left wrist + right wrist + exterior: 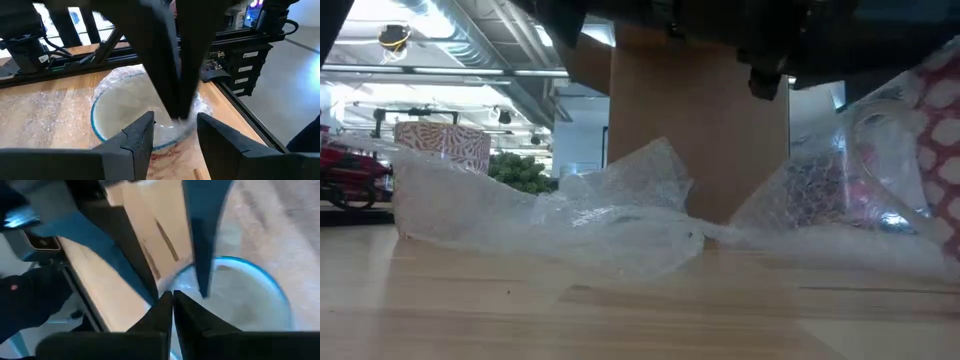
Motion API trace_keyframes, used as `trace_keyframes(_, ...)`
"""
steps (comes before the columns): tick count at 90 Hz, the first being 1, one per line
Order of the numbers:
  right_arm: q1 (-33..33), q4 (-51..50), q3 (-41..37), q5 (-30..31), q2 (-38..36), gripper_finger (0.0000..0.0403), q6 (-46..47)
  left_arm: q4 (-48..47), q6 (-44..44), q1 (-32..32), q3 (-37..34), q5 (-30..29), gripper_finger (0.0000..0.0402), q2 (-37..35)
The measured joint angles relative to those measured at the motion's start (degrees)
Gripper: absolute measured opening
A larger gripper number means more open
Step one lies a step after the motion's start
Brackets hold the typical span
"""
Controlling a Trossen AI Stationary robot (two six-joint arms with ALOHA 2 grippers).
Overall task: Wrap mug
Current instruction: Wrap the red mug with the right bubble wrap
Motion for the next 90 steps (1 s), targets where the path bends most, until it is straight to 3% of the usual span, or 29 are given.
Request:
trace_keyframes(21, 0.04, 7.54, -8.66, 1.26, -0.25, 0.0001, 0.21, 0.10, -0.14, 0.00, 0.03, -0.11, 0.0134, 0.00)
trace_keyframes(43, 0.00, 11.02, -11.83, 1.17, -0.25, 0.0001, 0.18, 0.37, -0.08, 0.00, 0.02, -0.15, 0.0134, 0.00)
trace_keyframes(52, -0.70, 11.50, -11.19, -3.32, -0.30, 0.0001, -0.02, 0.37, -0.05, -0.02, 0.03, -0.03, 0.0134, 0.00)
trace_keyframes(58, -1.21, 9.70, -9.07, -6.04, -0.45, 0.0001, -0.89, 0.24, -0.07, -0.04, -0.01, -0.13, 0.0134, 0.00)
trace_keyframes(69, -0.90, 2.01, -3.51, -5.46, -0.78, 0.0001, -2.06, 0.31, -0.10, 0.00, 0.02, -0.17, 0.0134, 0.00)
trace_keyframes(90, 1.12, -15.04, 6.70, 1.39, -4.00, 0.0001, -1.02, 0.26, -0.12, -0.13, 0.00, -0.32, 0.0134, 0.00)
